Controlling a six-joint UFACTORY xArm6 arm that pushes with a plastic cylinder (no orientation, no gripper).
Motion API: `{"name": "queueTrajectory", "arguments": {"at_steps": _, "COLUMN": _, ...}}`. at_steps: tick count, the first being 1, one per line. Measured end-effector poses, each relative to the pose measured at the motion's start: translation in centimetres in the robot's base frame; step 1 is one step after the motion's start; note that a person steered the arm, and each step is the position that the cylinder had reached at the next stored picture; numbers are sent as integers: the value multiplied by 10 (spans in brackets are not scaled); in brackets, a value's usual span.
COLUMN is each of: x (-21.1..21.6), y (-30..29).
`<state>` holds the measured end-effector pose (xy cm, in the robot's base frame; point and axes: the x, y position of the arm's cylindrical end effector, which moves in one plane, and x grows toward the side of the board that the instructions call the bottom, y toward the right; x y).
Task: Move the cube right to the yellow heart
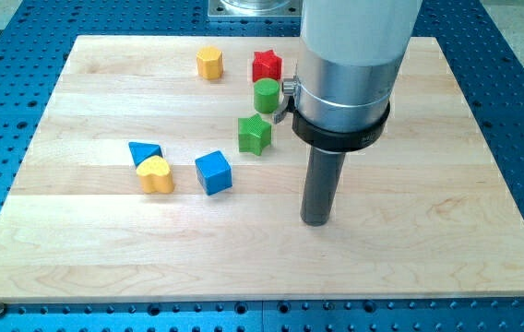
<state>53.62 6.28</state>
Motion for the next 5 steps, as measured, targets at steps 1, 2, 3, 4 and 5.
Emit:
{"name": "queueTrajectory", "arguments": {"at_steps": 1, "x": 11, "y": 1}}
{"name": "queueTrajectory", "arguments": {"at_steps": 2, "x": 17, "y": 1}}
{"name": "queueTrajectory", "arguments": {"at_steps": 3, "x": 19, "y": -10}}
{"name": "queueTrajectory", "arguments": {"at_steps": 4, "x": 18, "y": -9}}
{"name": "queueTrajectory", "arguments": {"at_steps": 5, "x": 31, "y": -3}}
